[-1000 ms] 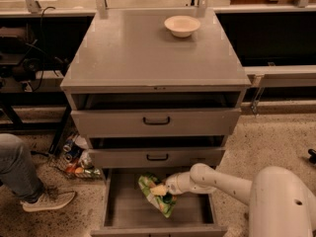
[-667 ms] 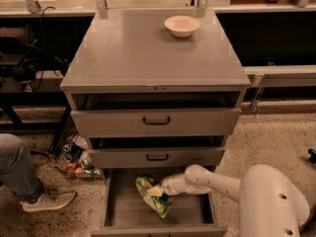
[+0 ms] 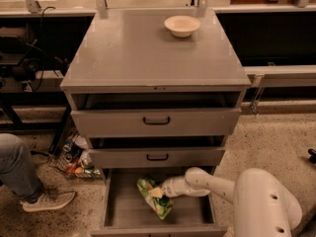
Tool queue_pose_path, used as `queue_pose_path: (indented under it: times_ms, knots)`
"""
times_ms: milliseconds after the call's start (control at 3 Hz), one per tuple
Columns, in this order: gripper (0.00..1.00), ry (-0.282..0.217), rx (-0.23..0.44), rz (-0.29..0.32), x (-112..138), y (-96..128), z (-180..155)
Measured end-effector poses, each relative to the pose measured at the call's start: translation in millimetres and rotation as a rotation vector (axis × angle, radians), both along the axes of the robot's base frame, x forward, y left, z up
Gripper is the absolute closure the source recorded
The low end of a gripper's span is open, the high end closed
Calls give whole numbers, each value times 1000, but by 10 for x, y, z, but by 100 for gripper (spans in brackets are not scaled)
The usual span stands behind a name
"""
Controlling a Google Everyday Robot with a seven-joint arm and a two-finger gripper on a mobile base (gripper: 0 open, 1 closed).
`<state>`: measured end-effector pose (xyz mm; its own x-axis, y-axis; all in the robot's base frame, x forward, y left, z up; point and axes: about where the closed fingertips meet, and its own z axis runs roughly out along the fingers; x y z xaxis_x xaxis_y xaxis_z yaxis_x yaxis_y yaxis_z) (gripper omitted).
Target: Place green rice chip bag into bottom drawer
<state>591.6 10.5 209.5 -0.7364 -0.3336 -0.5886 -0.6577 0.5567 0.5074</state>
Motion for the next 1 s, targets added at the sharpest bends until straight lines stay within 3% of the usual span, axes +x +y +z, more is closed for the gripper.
queue_pose_path:
  times_ms: [333, 667, 1000]
  knots:
    - [0, 2, 12, -25, 4, -61, -19]
    - [0, -6, 21, -78, -10, -265, 9]
    - [0, -53, 41, -170, -70, -585, 163]
